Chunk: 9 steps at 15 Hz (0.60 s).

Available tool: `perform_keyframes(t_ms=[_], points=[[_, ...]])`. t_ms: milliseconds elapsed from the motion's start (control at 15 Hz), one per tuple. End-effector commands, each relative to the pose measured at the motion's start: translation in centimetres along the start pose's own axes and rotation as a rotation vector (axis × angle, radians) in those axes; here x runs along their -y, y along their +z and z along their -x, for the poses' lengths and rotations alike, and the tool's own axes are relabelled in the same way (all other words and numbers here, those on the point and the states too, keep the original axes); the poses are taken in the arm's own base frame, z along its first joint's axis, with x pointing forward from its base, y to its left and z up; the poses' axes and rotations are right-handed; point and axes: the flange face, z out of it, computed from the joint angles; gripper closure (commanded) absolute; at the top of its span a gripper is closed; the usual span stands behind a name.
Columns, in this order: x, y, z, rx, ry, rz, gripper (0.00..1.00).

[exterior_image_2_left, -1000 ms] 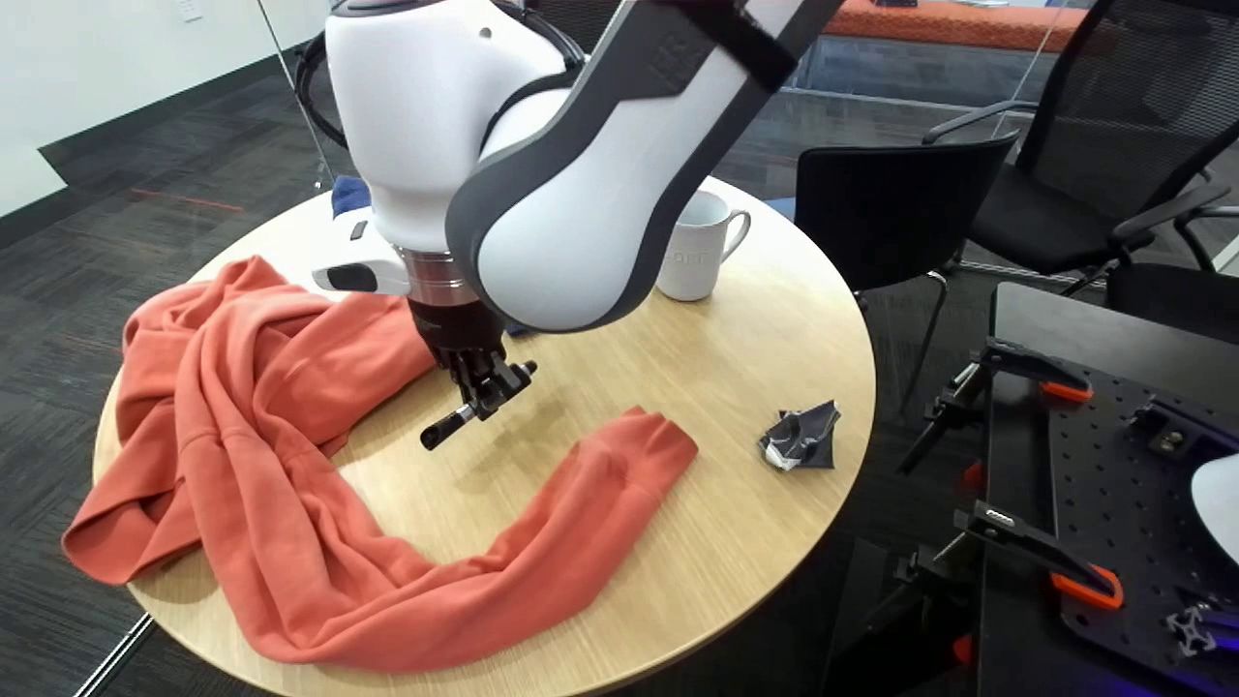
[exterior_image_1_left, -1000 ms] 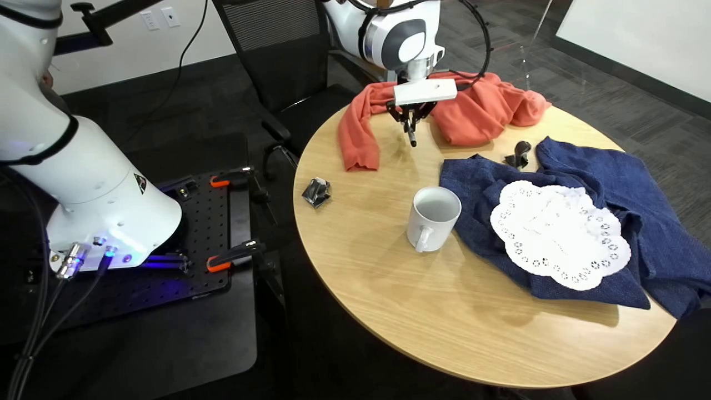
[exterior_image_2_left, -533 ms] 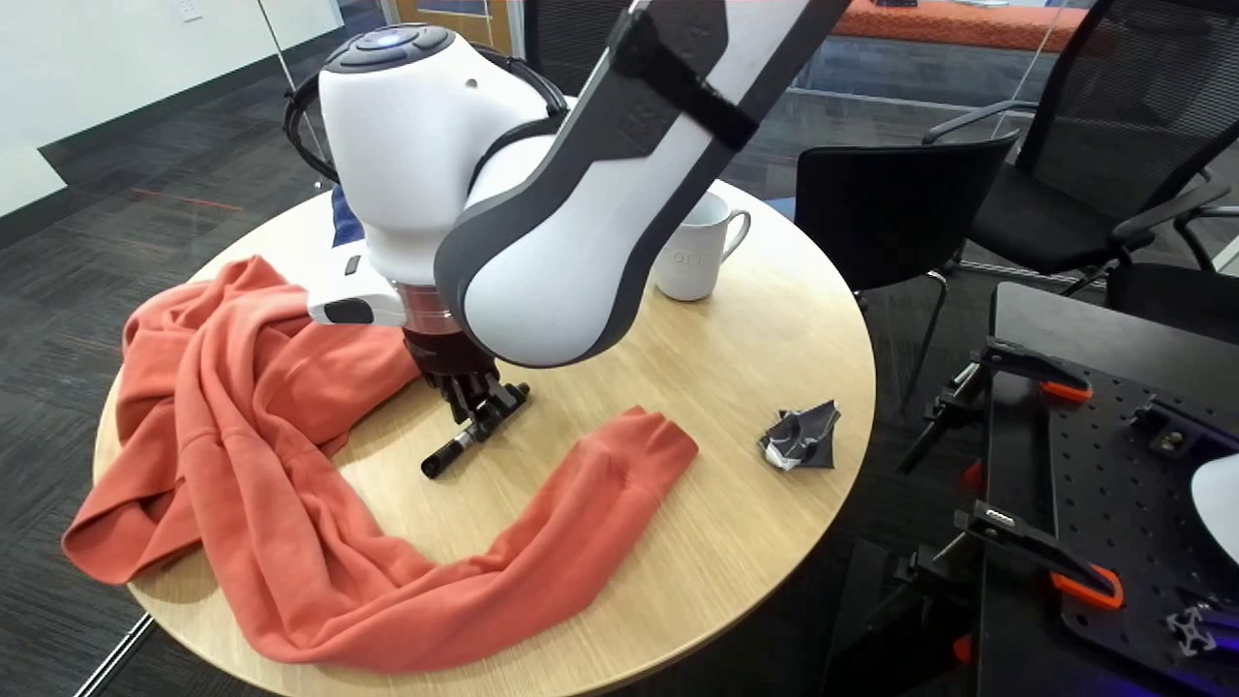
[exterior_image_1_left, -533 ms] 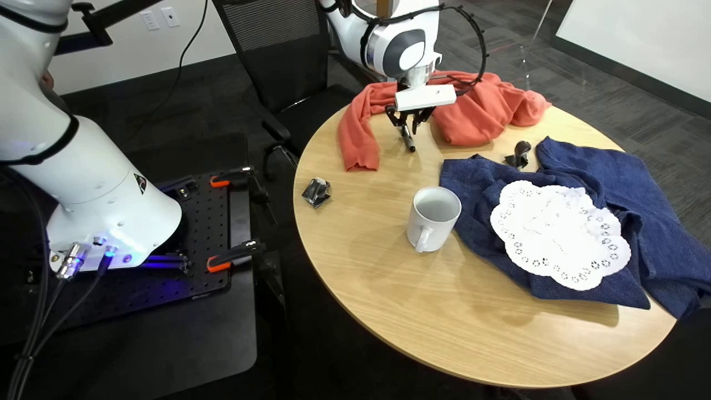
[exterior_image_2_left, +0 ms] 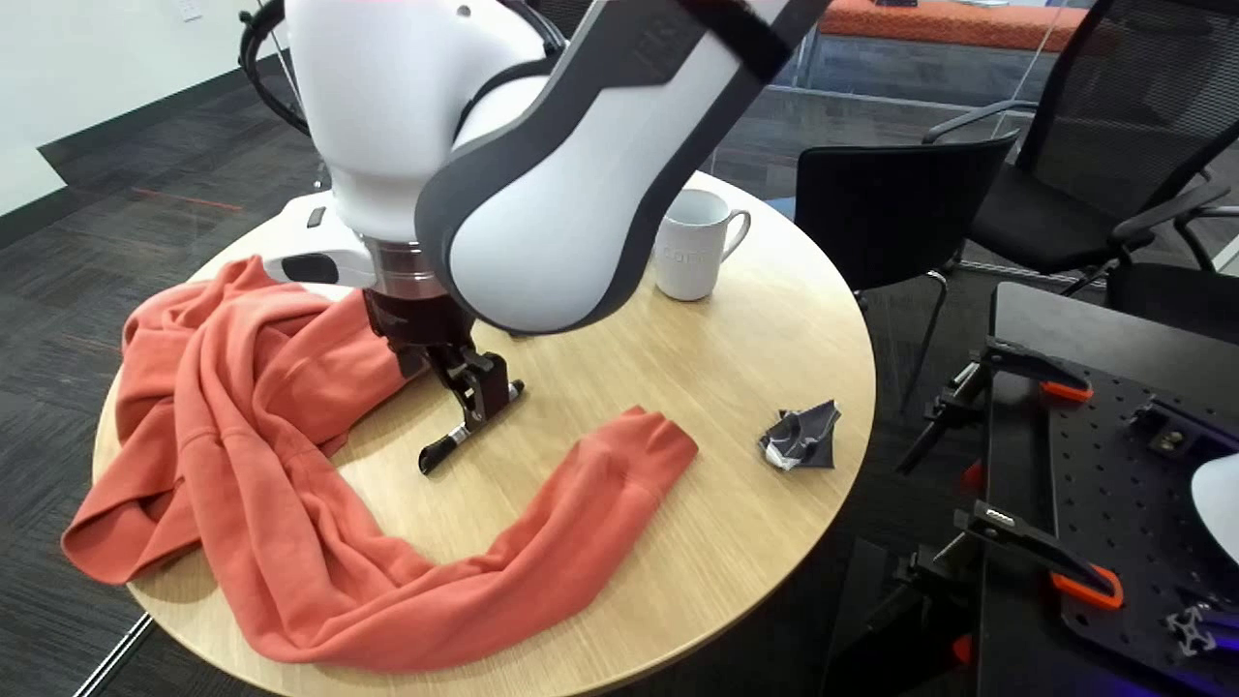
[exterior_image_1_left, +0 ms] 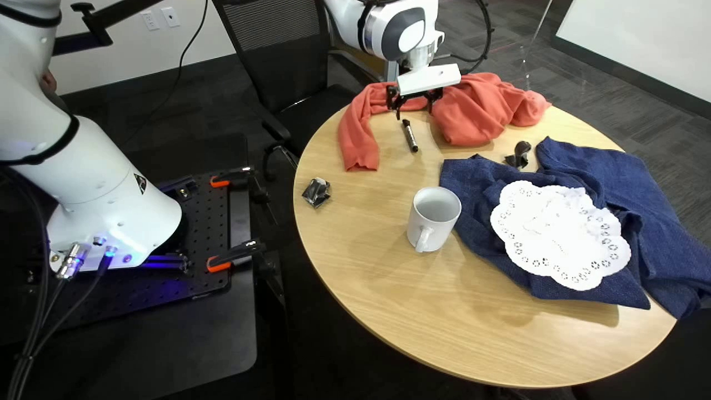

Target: Move the marker to the left.

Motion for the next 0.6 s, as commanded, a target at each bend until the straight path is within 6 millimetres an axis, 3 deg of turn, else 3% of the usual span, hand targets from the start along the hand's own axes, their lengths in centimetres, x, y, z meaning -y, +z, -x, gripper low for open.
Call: perform_keyframes(t_ms=[0,333,533], points=[[1.1,-4.0,1.0,-0.008,0.007,0.043,0.00],[1.9,-6.6,2.4,-0.011,0.016,0.056,0.00],[1.3,-5.6,2.1,0.007,0.010,0.037,0.00]])
